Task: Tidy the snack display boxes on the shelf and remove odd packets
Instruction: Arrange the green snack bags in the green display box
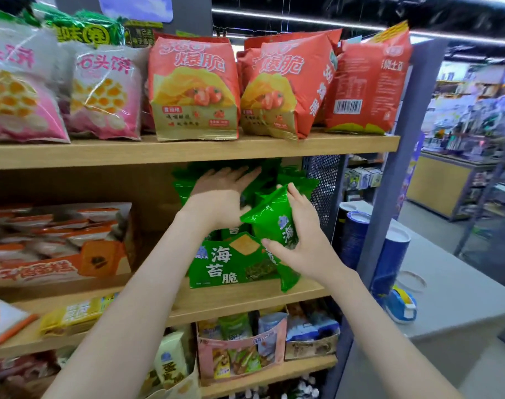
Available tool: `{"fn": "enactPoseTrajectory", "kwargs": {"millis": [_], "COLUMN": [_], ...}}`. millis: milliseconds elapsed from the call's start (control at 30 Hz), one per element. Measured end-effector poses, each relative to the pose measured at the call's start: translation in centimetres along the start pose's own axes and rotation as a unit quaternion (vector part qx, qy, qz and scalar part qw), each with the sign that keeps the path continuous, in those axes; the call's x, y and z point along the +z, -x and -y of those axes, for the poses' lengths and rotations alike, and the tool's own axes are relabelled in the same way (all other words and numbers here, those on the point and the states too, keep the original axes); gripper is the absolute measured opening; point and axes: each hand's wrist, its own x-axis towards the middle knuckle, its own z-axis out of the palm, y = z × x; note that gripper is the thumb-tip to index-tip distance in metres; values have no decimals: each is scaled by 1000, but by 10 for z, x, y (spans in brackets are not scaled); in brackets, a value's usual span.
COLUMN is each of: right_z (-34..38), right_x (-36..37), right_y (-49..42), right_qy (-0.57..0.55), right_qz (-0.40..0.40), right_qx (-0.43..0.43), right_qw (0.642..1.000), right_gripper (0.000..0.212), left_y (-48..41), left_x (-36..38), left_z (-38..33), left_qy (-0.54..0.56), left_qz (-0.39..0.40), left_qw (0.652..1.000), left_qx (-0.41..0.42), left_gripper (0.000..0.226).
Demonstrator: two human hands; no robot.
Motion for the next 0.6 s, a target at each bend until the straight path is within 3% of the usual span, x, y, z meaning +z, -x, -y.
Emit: {"fn": "enactPoseTrajectory", "kwargs": {"millis": [267,433,600], "right_z": [-6,-7,-16], "right_x": [1,2,7], "right_y": [2,6,11], "right_qy": [79,21,-6], "right_qz": [-2,19,-11], "right_qx": [-25,-13,15], "right_qw": [997,1000,1000], "right_gripper": [85,88,85], "left_y": [-6,21,45], "left_x": [-14,-16,-13], "left_z": [-10,-20,-23], "left_qy": [-35,-30,-14], "left_qz": [49,-10,-44], "left_qw": [998,999,999], "left_qx": [-24,-38,-22], "left_gripper": [74,57,61]}}
